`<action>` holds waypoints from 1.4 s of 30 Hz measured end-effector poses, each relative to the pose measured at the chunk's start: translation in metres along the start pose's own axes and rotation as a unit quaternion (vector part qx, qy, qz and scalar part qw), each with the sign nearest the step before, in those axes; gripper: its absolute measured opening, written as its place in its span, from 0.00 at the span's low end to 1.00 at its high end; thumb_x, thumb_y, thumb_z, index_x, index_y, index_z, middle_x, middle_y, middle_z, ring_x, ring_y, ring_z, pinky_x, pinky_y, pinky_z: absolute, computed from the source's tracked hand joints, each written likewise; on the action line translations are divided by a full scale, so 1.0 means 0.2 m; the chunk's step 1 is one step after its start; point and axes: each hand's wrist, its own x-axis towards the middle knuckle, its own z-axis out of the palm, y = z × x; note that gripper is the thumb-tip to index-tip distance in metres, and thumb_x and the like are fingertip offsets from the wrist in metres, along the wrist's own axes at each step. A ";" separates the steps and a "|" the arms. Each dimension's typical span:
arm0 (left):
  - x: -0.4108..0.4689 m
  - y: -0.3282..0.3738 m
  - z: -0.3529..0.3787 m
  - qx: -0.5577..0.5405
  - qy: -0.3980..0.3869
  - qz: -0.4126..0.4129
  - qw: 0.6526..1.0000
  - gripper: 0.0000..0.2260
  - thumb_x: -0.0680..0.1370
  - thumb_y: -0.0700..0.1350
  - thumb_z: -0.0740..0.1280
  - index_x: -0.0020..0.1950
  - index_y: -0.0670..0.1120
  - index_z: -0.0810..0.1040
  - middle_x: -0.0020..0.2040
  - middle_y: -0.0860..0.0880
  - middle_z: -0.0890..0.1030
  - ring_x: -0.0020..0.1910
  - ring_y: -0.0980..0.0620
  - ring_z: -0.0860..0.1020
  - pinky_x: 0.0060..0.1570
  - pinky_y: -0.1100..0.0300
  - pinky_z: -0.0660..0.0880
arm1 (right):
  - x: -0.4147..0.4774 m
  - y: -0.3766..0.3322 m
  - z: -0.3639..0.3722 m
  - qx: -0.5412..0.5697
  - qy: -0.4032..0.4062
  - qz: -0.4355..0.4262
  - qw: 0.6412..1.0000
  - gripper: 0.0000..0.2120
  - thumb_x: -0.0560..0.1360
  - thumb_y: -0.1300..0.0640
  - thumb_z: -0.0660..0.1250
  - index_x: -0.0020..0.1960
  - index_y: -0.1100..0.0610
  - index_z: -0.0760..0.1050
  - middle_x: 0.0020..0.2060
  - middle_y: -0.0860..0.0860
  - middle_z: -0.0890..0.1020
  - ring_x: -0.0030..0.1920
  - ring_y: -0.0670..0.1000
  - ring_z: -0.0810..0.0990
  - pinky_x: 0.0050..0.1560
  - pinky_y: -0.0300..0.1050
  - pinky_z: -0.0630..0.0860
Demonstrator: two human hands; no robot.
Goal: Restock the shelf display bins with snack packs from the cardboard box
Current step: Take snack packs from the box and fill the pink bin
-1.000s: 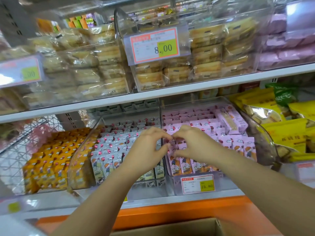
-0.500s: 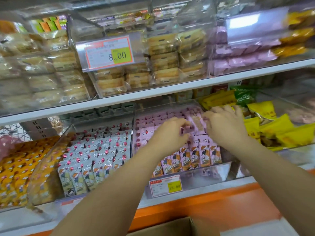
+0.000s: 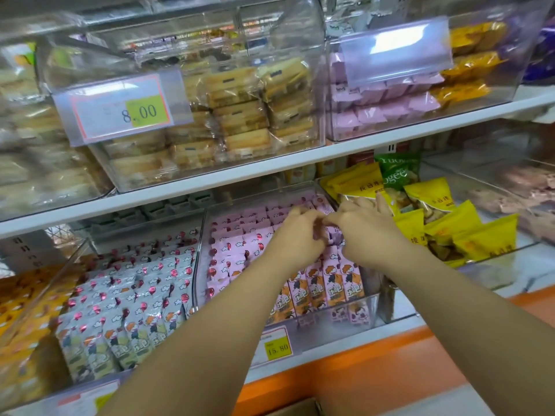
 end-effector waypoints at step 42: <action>-0.51 0.01 -0.18 -0.285 0.021 0.013 0.958 0.23 0.74 0.41 0.73 0.64 0.58 0.71 0.65 0.55 0.73 0.61 0.54 0.75 0.56 0.65 0.73 | -0.34 -0.12 -0.14 0.709 0.087 0.099 0.693 0.23 0.69 0.69 0.72 0.59 0.52 0.70 0.55 0.51 0.76 0.49 0.50 0.80 0.40 0.47 0.81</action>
